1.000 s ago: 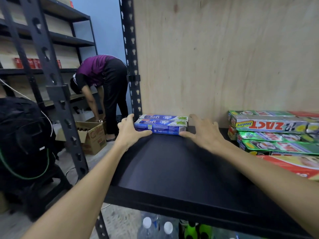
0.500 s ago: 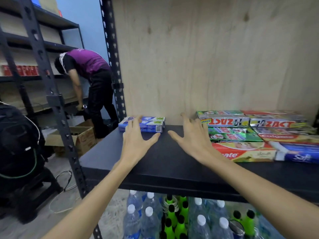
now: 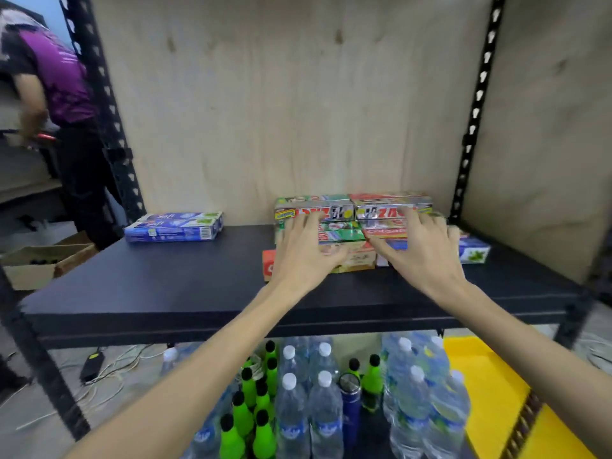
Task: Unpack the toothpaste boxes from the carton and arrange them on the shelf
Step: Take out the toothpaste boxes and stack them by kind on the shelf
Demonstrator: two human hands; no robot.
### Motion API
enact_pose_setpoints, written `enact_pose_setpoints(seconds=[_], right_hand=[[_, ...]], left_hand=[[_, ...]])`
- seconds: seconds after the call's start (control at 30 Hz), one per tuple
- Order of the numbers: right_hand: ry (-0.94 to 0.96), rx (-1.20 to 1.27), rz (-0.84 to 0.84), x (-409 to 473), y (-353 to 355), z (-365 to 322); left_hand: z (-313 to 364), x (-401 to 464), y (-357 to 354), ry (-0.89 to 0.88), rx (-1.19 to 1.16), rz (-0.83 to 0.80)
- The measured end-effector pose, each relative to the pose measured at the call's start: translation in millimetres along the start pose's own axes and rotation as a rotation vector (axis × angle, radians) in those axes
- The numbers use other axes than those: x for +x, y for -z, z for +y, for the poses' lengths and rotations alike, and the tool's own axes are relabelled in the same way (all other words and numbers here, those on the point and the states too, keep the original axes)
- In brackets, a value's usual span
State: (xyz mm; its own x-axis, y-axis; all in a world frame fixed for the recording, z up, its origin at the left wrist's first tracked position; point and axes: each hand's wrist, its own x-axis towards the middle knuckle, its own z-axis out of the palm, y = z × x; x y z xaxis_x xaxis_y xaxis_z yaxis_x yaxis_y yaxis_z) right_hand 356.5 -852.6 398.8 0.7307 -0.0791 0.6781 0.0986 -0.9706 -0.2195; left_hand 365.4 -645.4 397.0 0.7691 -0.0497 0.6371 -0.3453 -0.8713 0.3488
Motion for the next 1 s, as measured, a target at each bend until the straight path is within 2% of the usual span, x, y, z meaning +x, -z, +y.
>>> enact_pose_setpoints(seconds=[0.3,0.43,0.53,0.67,0.83,1.0], right_hand=[[-0.162,-0.133,-0.089,-12.7,11.2,94.4],[-0.238,-0.078,-0.226,-10.6,5.5,116.3],[-0.244,0.036,-0.293,-5.8,2.0,126.2],[-0.244,0.115,-0.231,-7.9,2.7,133.6],[-0.254,0.122,-0.157,-21.2,14.1,153.1],[-0.220,0.124,-0.196,-34.7,32.6,165.9]], left_hand=[[66.1,-0.3,-57.7,-0.087,0.277,-0.122],[69.7,4.9,-69.5,-0.156,0.336,-0.167],[66.1,3.2,-73.1,-0.182,0.318,-0.147],[64.7,0.9,-72.3,-0.204,0.235,-0.113],[63.0,-1.8,-65.7,-0.221,0.116,-0.114],[60.2,-11.7,-53.5,-0.300,0.013,-0.125]])
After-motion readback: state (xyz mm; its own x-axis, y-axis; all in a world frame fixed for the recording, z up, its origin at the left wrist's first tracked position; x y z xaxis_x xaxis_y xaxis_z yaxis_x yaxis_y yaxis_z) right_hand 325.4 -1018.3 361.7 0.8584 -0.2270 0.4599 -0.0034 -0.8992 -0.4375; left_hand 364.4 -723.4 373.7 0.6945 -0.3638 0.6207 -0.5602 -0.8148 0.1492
